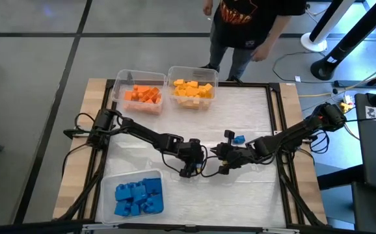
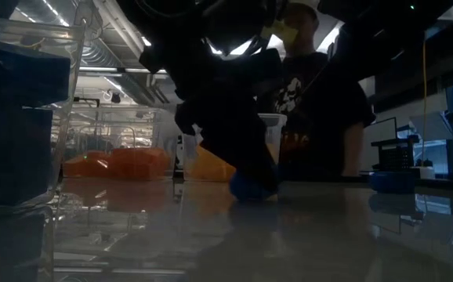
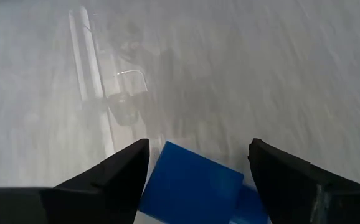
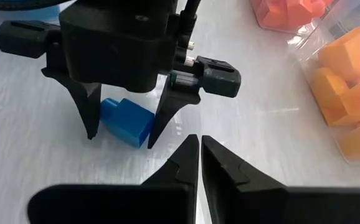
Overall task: Sort blocks
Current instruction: Put the blue game piece into the bottom transparent bin
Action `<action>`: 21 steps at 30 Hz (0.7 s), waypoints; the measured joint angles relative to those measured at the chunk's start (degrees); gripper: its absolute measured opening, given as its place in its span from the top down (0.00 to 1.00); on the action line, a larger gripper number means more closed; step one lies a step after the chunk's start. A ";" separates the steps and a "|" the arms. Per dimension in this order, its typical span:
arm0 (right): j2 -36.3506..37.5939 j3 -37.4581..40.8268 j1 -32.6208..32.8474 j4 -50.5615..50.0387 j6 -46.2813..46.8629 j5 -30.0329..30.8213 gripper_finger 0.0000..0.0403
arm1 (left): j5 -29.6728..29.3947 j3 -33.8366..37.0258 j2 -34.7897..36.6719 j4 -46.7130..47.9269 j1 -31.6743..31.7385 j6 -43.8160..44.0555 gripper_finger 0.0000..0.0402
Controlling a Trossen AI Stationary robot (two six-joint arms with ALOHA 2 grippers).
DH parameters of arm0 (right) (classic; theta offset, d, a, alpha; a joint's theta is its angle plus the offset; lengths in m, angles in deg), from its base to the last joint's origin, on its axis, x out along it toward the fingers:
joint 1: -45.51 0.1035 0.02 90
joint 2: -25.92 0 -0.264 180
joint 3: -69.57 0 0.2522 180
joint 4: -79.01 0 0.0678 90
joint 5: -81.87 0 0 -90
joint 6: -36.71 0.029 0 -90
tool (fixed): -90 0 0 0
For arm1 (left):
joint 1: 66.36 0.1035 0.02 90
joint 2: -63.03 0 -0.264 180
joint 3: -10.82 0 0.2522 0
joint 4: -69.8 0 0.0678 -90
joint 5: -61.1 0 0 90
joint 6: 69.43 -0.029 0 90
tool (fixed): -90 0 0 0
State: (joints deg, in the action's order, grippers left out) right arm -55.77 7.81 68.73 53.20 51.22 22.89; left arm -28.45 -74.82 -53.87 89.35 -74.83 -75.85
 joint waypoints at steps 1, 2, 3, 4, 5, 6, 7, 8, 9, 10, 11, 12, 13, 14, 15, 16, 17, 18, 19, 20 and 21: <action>0.00 0.01 0.00 -0.07 0.00 -0.03 0.95 | 0.00 0.00 0.00 0.18 0.00 -0.02 0.35; 0.00 0.01 0.00 -0.07 0.00 -0.10 0.95 | 0.02 0.00 0.00 0.39 0.00 -0.02 0.35; 0.00 0.01 0.00 -0.08 0.00 -0.09 0.95 | 0.00 0.00 0.00 0.70 0.00 -0.04 0.35; 0.00 0.01 0.02 -0.08 0.00 -0.10 0.95 | 0.00 0.00 0.00 1.06 0.00 -0.04 0.35; 0.00 0.00 0.02 -0.09 0.00 -0.11 0.95 | -0.01 0.00 0.00 1.37 0.01 -0.04 0.35; 0.00 0.01 0.02 -0.12 0.00 -0.12 0.95 | 0.00 0.00 0.00 1.62 0.02 -0.04 0.35; 0.00 0.01 0.00 -0.14 0.00 -0.12 0.95 | 0.00 0.00 0.00 1.71 0.00 -0.04 0.35; 0.00 0.01 0.00 -0.14 0.00 -0.12 0.95 | 0.00 0.00 0.00 1.67 0.00 -0.04 0.36; 0.00 0.01 0.00 -0.12 0.00 -0.12 0.95 | 0.00 0.00 0.00 1.62 0.00 -0.04 0.38; 0.00 0.01 0.00 -0.13 0.00 -0.12 0.95 | 0.00 0.00 0.00 1.61 0.00 -0.04 0.40; 0.00 0.01 0.02 -0.14 0.00 -0.12 0.95 | 0.00 0.00 0.00 1.61 0.00 -0.04 0.42; 0.00 0.01 0.02 -0.16 0.00 -0.12 0.95 | 0.00 0.00 0.00 1.63 0.00 -0.04 0.45; 0.00 0.01 0.02 -0.14 0.00 -0.12 0.95 | -0.02 0.00 0.00 1.61 0.02 -0.04 0.48; 0.00 0.01 0.02 -0.14 0.00 -0.12 0.95 | -0.02 0.00 0.00 1.59 0.00 -0.04 0.51; 0.00 0.00 0.02 -0.14 0.00 -0.12 0.95 | 0.00 0.00 0.00 1.57 0.00 -0.01 0.52; 0.00 0.01 0.02 -0.14 0.00 -0.12 0.95 | 0.00 0.00 0.00 1.54 0.00 -0.04 0.52; 0.00 0.01 0.02 -0.14 0.00 -0.12 0.95 | 0.00 0.00 0.00 1.54 0.00 -0.02 0.52; 0.00 0.01 0.02 -0.14 0.00 -0.12 0.95 | 0.00 0.00 0.00 1.54 0.00 -0.02 0.52; 0.00 0.01 0.02 -0.14 0.00 -0.12 0.95 | 0.00 0.00 0.00 1.52 0.00 -0.02 0.52; 0.00 0.01 0.02 -0.14 0.00 -0.12 0.95 | 0.00 0.00 0.00 1.52 0.00 -0.02 0.52; 0.00 0.01 0.02 -0.14 0.00 -0.12 0.95 | -0.02 0.00 0.00 1.52 0.00 -0.02 0.52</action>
State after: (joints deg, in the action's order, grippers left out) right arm -55.77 7.82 68.75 53.06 51.22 22.77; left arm -28.47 -74.82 -53.87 90.87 -74.83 -75.87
